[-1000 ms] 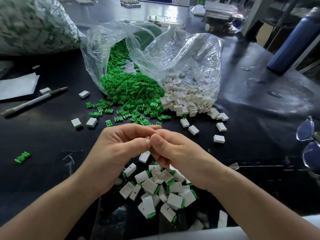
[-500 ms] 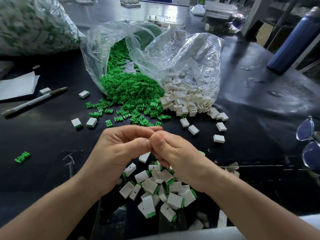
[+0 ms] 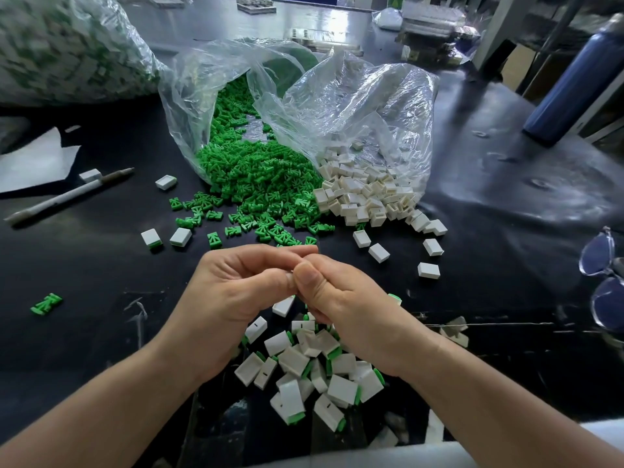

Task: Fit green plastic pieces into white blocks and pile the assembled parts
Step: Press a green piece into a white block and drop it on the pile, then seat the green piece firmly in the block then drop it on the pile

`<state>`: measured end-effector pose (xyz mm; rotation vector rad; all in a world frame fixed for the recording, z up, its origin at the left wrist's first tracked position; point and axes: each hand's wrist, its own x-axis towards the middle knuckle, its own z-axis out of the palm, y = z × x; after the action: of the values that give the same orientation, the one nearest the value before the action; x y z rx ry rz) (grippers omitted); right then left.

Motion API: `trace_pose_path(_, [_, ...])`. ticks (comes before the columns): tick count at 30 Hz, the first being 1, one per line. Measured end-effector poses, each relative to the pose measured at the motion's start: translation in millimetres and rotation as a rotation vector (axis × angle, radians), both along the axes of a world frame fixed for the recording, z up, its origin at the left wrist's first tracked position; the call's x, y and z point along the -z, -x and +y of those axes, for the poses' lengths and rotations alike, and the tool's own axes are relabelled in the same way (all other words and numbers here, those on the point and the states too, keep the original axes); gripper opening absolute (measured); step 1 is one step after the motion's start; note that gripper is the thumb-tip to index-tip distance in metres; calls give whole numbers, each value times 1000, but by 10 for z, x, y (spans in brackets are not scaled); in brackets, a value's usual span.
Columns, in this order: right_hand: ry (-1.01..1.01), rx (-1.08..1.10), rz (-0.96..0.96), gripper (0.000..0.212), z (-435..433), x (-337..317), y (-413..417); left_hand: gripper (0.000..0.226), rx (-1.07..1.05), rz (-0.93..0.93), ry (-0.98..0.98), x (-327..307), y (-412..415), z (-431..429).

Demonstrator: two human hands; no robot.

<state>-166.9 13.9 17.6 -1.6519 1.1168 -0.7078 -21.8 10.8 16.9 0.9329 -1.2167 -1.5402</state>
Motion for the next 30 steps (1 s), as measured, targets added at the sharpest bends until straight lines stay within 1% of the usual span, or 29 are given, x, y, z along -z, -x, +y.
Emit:
trace_pose_path(5, [1, 5, 18, 29, 0, 2, 0, 21, -5, 17, 6, 6, 9, 10])
trace_pose_path(10, [10, 22, 24, 26, -3, 26, -3, 22, -3, 34, -6, 10, 7, 13])
trace_pose_path(15, [-16, 24, -68, 33, -9, 8, -7, 18, 7, 53, -28, 7, -2, -8])
trace_pose_path(16, [-10, 24, -82, 37, -17, 5, 2, 17, 16, 58, -25, -6, -2, -10])
trace_pose_path(18, [20, 10, -82, 63, -34, 3, 20, 16, 55, 75, 2, -37, -5, -8])
trace_pose_path(19, [35, 6, -69, 72, -41, 4, 28, 17, 71, 77, 20, -54, -5, -8])
trace_pose_path(20, [49, 13, -50, 75, -47, 6, 37, 20, 70, 71, 33, -63, -10, -7])
trace_pose_path(22, [64, 46, -2, 72, -60, -3, 52, 20, 33, 55, 41, -57, -19, -17])
trace_pose_path(25, [109, 153, 53, 52, -106, -31, 104, 14, -39, -8, 42, -45, -34, -47])
trace_pose_path(26, [141, 195, 84, 48, -131, -36, 134, 20, -68, -40, 45, -45, -39, -49])
trace_pose_path(27, [181, 237, 129, 47, -158, -36, 169, 22, -91, -66, 46, -44, -42, -47])
trace_pose_path(28, [219, 279, 181, 45, -191, -28, 209, 20, -104, -88, 48, -52, -34, -38])
trace_pose_path(30, [272, 363, 273, 32, -261, -5, 298, 19, -87, -141, 64, -68, -17, -10])
